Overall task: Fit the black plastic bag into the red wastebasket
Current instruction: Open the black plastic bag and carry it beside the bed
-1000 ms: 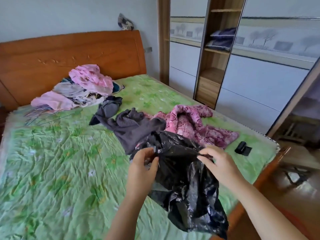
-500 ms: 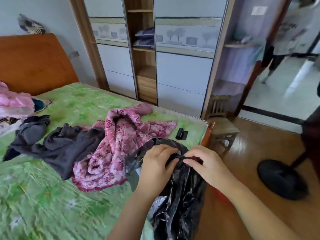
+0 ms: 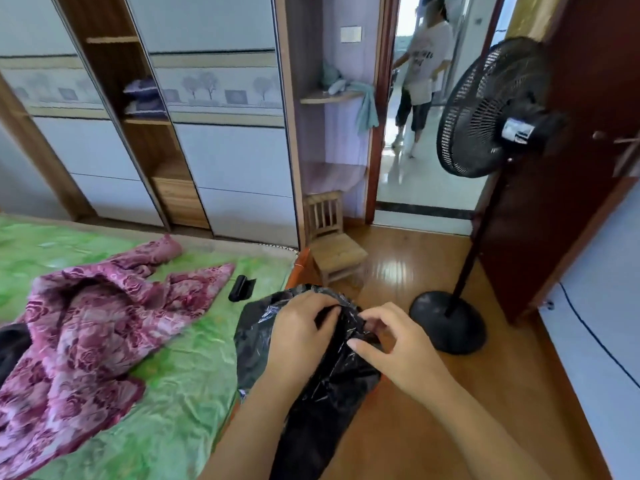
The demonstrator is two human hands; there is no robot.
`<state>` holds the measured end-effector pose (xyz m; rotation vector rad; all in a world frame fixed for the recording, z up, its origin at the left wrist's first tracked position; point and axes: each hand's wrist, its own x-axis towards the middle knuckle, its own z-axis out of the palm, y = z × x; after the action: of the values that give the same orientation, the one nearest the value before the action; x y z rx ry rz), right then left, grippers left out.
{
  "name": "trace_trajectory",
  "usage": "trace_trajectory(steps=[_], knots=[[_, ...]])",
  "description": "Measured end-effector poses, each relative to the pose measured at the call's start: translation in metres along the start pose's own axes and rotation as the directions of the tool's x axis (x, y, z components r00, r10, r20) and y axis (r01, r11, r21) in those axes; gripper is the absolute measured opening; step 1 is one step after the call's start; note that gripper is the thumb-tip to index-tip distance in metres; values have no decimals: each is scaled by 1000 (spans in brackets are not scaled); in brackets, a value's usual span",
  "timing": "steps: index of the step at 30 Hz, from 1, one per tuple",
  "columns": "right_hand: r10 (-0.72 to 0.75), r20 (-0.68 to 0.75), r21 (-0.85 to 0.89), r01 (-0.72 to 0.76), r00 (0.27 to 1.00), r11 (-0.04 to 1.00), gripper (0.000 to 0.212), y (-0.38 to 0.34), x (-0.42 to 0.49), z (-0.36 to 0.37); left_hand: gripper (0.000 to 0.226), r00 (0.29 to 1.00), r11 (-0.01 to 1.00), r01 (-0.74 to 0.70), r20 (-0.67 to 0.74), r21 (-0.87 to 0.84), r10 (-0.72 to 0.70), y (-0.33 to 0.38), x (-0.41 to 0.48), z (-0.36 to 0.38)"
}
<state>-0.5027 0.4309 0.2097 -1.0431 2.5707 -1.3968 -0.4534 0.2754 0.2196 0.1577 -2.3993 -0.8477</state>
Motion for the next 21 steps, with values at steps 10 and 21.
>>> trace_trajectory(steps=[10,21], knots=[[128,-117,-95,-140,985,986,19,80,22,-60,6,993,999,-33,112,14,31,42,61,85],[119,-91,-131,-130,989,983,8,156,151,-81,11,986,988,98,147,-121,-80,-25,163,160]])
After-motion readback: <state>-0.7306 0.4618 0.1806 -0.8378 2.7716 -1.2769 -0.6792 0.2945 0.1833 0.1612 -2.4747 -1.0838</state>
